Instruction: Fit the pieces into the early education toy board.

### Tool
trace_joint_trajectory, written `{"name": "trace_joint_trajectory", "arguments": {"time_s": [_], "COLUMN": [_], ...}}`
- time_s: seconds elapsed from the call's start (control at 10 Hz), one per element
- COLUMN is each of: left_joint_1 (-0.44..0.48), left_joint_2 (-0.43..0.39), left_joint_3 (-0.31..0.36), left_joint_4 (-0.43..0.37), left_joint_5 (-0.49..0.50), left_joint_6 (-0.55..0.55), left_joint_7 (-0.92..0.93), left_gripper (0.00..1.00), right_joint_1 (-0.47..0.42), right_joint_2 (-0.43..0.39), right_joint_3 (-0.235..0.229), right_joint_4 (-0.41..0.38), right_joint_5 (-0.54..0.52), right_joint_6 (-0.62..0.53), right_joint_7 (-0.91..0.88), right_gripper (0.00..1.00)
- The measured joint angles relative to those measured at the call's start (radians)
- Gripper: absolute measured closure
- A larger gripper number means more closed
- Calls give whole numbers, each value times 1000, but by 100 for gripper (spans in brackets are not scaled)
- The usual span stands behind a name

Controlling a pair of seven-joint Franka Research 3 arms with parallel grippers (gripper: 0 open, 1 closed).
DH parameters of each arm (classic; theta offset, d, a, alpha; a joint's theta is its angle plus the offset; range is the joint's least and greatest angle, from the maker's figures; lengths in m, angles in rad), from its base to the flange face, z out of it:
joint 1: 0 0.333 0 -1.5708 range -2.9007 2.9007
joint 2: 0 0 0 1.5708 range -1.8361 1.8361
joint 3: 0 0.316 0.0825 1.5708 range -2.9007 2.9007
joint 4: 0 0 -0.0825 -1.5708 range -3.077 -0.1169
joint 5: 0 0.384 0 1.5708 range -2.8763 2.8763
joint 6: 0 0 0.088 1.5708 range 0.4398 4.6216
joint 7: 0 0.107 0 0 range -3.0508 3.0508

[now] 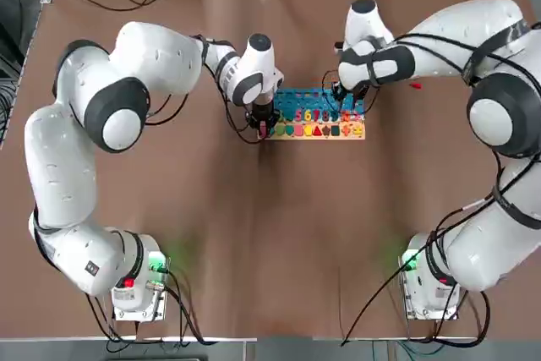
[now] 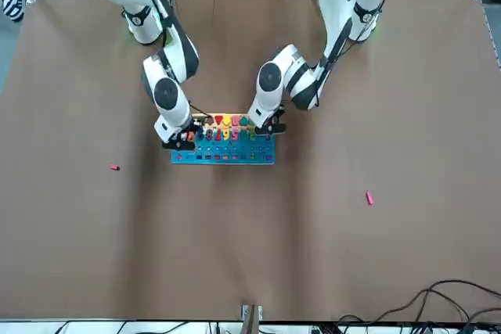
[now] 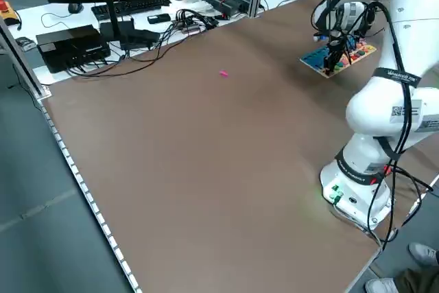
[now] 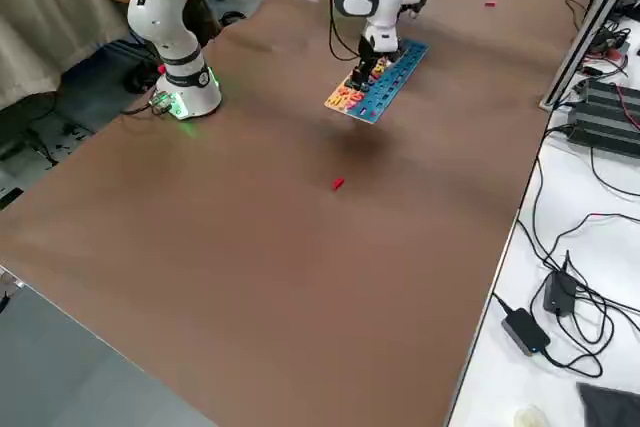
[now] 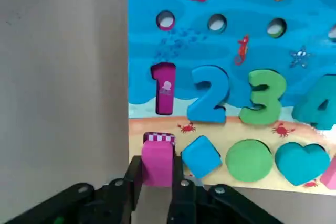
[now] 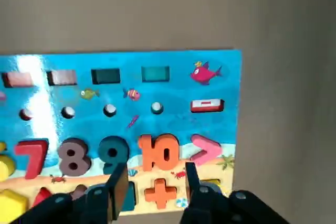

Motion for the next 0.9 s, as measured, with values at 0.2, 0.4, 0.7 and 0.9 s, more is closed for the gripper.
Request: {"name": "trace_joint_trajectory", "arguments": {"time_s": [0.2,0.4,0.7,0.9], "left_joint_1": [1,1,1,0], "left_joint_2": [0,0,0,0], "left_joint_3": [0,0,0,0], "left_joint_4": [1,1,2,2], "left_joint_5": [0,4,11,12], "left_joint_6": [0,0,-1,-3], "left_joint_7": [6,10,13,15], "left_gripper": [74,74,74,74], "right_joint_1": [-85,-186,-319,-409], "right_joint_2": [-3,-2,1,1], "right_joint_3": [-5,-9,-12,-13], "right_joint_4": [24,24,24,19], "right_joint_5": [0,-3,-5,-5], "right_joint_6": [-18,-18,-16,26], "right_joint_7": [-74,-117,-133,-162], "right_gripper": [48,48,48,48]}}
